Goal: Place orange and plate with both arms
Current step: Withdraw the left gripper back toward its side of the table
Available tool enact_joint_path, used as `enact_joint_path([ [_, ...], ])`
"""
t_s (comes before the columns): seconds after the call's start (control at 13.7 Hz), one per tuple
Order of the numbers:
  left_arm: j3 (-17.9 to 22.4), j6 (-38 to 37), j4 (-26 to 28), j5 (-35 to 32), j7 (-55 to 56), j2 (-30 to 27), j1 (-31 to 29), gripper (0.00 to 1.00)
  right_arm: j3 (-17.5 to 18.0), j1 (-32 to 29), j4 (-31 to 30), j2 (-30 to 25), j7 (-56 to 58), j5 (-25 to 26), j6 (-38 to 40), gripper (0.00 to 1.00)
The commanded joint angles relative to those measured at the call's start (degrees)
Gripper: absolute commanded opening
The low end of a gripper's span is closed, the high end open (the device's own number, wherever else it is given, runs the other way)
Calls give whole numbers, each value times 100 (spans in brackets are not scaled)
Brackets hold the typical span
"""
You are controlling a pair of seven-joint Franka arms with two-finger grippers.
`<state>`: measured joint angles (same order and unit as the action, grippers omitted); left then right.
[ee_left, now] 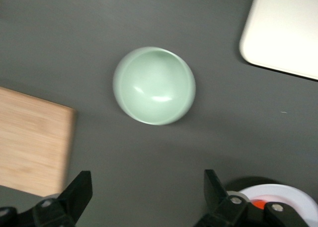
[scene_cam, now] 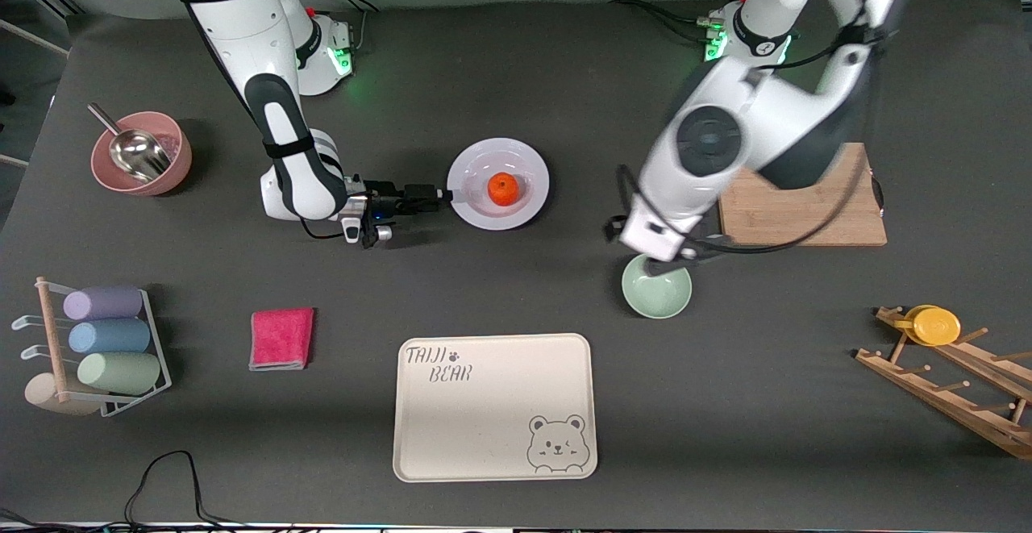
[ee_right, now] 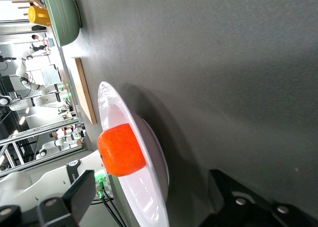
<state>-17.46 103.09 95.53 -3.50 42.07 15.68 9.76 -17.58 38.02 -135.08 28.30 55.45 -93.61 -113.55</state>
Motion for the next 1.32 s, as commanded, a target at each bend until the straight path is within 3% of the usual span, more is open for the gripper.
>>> enact_joint_path([
  [0.0, 1030, -420, 220, 166, -1565, -582, 96, 100, -35, 179, -44, 79, 177, -193, -27, 100],
  [0.15, 1908, -702, 220, 166, -2971, -802, 201, 100, -35, 188, -44, 79, 177, -193, -35, 93],
  [0.29, 2841, -799, 229, 166, -3686, -978, 455, 100, -35, 197, -36, 62, 195, -193, -35, 87],
  [0.37, 2923, -860, 238, 131, -3715, -1075, 413, 100, -35, 205, -27, 44, 195, -202, -35, 84],
  [0.58, 2880, -958, 386, 69, -3750, -1409, 2, 100, -35, 337, -27, 70, 203, -385, -114, 81],
  [0.66, 2601, -897, 553, 60, -3820, -1549, -401, 100, -35, 520, -27, 71, 221, -612, -227, 81],
  [0.73, 2050, -896, 615, 43, -3899, -1629, -927, 100, -44, 661, -27, 53, 221, -754, -281, 81],
  [0.88, 1843, -975, 625, 43, -3908, -1700, -1169, 100, -44, 654, -27, 62, 247, -755, -290, 80],
  [0.95, 1843, -975, 625, 43, -3908, -1726, -1161, 100, -52, 654, -27, 62, 308, -755, -290, 75],
  [1.24, 1852, -1133, 563, 52, -3813, -1788, -1126, 100, -52, 636, -36, 150, 704, -755, -290, 32],
])
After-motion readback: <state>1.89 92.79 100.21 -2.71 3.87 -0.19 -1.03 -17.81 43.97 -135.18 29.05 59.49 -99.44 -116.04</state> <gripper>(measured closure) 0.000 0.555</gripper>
